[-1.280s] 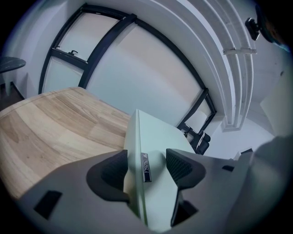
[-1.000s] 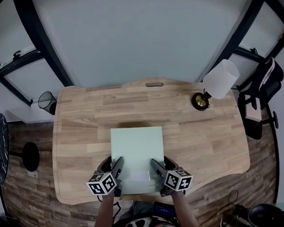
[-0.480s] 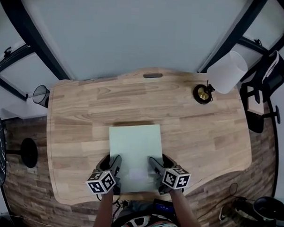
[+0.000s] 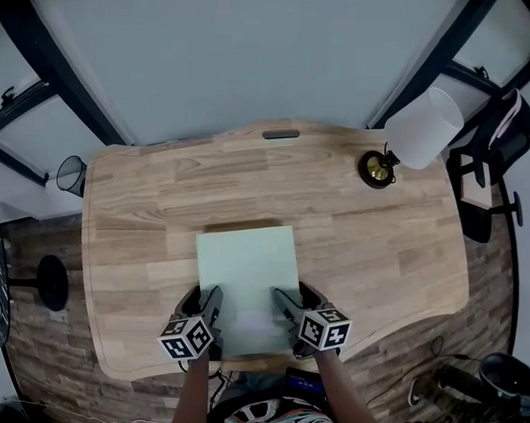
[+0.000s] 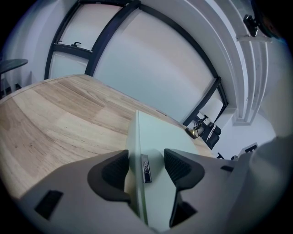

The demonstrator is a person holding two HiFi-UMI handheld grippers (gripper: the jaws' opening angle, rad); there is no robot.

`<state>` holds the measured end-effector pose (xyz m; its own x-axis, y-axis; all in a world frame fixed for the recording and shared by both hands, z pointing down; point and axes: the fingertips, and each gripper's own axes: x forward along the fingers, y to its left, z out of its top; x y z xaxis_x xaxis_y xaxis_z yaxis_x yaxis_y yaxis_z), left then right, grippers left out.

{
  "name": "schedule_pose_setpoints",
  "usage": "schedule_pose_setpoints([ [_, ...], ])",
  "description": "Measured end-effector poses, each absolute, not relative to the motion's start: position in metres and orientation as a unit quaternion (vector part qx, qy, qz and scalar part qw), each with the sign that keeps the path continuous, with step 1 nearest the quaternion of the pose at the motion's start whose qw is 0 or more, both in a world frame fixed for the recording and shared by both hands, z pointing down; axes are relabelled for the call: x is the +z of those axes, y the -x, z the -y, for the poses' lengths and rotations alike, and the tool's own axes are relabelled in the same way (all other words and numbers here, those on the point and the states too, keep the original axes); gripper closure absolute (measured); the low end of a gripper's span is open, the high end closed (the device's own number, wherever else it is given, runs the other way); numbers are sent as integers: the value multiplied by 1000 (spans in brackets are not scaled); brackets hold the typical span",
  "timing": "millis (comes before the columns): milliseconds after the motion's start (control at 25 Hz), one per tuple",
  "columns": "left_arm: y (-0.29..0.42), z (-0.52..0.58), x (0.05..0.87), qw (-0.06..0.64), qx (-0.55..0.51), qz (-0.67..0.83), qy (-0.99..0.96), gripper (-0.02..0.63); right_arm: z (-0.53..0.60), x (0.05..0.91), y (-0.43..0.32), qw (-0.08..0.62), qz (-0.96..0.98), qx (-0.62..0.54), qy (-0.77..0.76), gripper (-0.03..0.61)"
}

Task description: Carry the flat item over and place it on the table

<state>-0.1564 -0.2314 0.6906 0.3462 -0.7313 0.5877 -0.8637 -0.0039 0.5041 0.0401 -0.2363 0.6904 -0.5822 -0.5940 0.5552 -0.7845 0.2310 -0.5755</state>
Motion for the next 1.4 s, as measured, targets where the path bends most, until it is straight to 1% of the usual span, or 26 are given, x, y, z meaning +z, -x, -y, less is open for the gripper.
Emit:
schedule_pose_setpoints([
  [160,157,232,689,420,82,567,-703,376,238,686,-40,117,786,409,-448,278],
  [360,160,233,681,408,87,577,-702,376,240,675,-44,157,802,342,-465,278],
  [600,164,231,668,384,86,588,-707,376,238,664,-51,152,803,324,-476,278],
  [640,164,230,665,374,88,590,-710,383,237,662,-50,148,805,321,-476,278],
  [720,163,230,656,346,95,597,-718,448,236,656,-48,138,813,310,-473,288],
  [800,161,232,646,325,85,602,-725,465,236,649,-46,142,821,284,-474,301],
  [920,160,234,638,312,65,605,-730,467,235,643,-47,164,828,237,-481,358],
  [960,160,233,639,311,71,605,-730,485,235,641,-48,172,829,222,-484,384],
  [1000,160,233,641,312,80,604,-729,518,235,640,-50,179,828,210,-489,424],
  [1040,160,232,643,315,86,602,-729,576,236,640,-53,185,825,202,-494,474],
  [1120,158,232,644,327,82,591,-733,589,237,640,-57,189,819,204,-503,573],
  [1240,151,233,641,333,72,571,-747,595,238,642,-63,190,812,216,-508,574],
  [1400,149,233,634,330,71,564,-754,598,238,635,-64,214,812,177,-514,572],
])
